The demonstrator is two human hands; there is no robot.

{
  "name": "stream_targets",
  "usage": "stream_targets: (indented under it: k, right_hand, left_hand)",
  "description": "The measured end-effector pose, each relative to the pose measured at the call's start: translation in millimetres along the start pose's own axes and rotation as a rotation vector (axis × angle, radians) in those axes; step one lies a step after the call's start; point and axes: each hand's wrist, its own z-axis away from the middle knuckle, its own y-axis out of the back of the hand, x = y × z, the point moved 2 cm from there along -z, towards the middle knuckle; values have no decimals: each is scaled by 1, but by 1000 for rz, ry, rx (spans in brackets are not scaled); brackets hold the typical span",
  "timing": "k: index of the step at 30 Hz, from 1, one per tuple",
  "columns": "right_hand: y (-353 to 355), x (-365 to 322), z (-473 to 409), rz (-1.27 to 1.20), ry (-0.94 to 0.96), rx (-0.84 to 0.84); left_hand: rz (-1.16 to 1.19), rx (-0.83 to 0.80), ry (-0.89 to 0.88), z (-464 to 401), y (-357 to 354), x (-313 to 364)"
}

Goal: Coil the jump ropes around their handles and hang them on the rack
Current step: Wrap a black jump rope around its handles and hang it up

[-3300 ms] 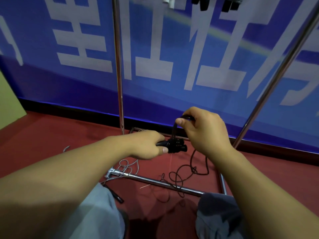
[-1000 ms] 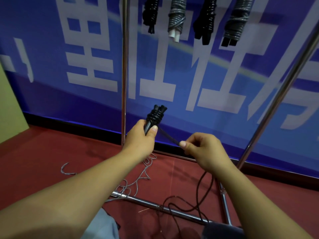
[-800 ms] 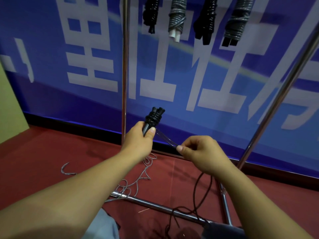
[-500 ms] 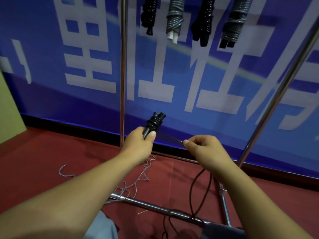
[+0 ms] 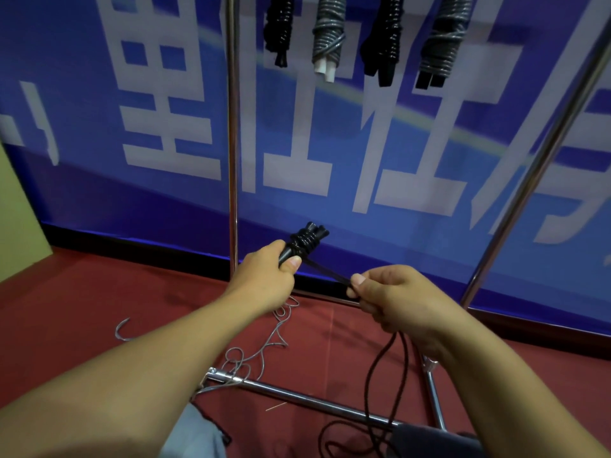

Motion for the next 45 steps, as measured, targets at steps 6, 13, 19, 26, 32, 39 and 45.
stream_targets:
  k: [6,13,19,26,32,39,45]
  right_hand:
    - [1,-2,7,-27,49,24]
    - [3,-1,12,-142,-6,58]
    - [0,3,10,-97,-26,1]
    - [-4,1,10,-91,-20,57]
    - [-4,2,7,-107,-40,70]
    - [-1,-1,9,-151,0,45]
    - [0,1,5,-243,-52,118]
  left_hand:
    - [-7,-48,13,-4,-5,5]
    - [-60,-142,-54,2,-5,-2]
    - [-98,-216,-53,6,-7,-5]
    - [-213,-289,-96,12,-11,-3]
    - [-247,-363,-140,13,-16,-2]
    - [-231,-140,-69,7,-9,2]
    - [-204,-286,-116,7,-16,-1]
